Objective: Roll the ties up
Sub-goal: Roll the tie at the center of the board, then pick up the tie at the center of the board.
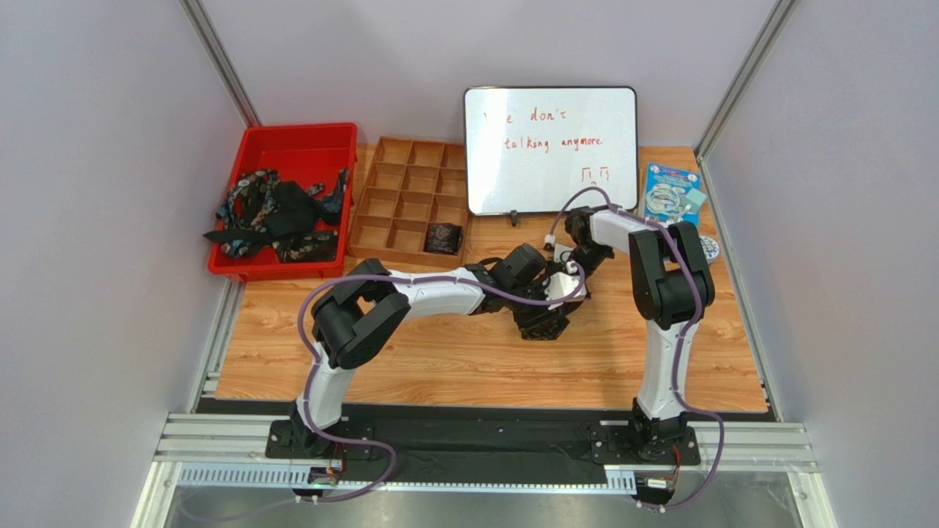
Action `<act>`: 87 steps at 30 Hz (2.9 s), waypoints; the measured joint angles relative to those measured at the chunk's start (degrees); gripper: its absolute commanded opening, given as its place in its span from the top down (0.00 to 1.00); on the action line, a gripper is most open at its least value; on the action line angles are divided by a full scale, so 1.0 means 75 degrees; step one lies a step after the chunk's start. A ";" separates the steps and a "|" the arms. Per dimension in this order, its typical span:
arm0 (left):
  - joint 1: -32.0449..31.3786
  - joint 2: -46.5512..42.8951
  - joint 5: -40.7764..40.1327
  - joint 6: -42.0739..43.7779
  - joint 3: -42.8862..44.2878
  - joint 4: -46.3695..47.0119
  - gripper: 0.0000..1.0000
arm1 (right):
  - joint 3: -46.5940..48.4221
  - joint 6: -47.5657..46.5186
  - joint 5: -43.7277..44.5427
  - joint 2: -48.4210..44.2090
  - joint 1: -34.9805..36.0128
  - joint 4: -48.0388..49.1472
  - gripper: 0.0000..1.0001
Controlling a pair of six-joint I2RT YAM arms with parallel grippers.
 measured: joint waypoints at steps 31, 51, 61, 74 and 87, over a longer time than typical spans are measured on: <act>-0.0189 0.0192 -0.0466 0.0035 0.0119 0.0017 0.79 | -0.2055 0.0717 -0.1323 -0.1486 -0.1291 0.1483 0.25; -0.0067 0.0189 -0.0268 0.0029 0.0093 0.0044 0.80 | -0.2734 0.1239 -0.1743 -0.1830 -0.1792 0.2617 0.29; -0.0055 0.0189 -0.0271 0.0032 0.0090 0.0026 0.80 | -0.3194 0.1556 -0.2037 -0.2069 -0.1629 0.3596 0.36; -0.0035 0.0189 -0.0289 0.0061 0.0090 -0.0020 0.79 | -0.3179 0.1495 -0.2232 -0.1988 -0.1408 0.3928 1.00; 0.0227 -0.0364 0.0128 -0.0268 -0.0635 0.0245 0.11 | -0.3246 0.1853 -0.1845 -0.2468 -0.1093 0.4042 1.00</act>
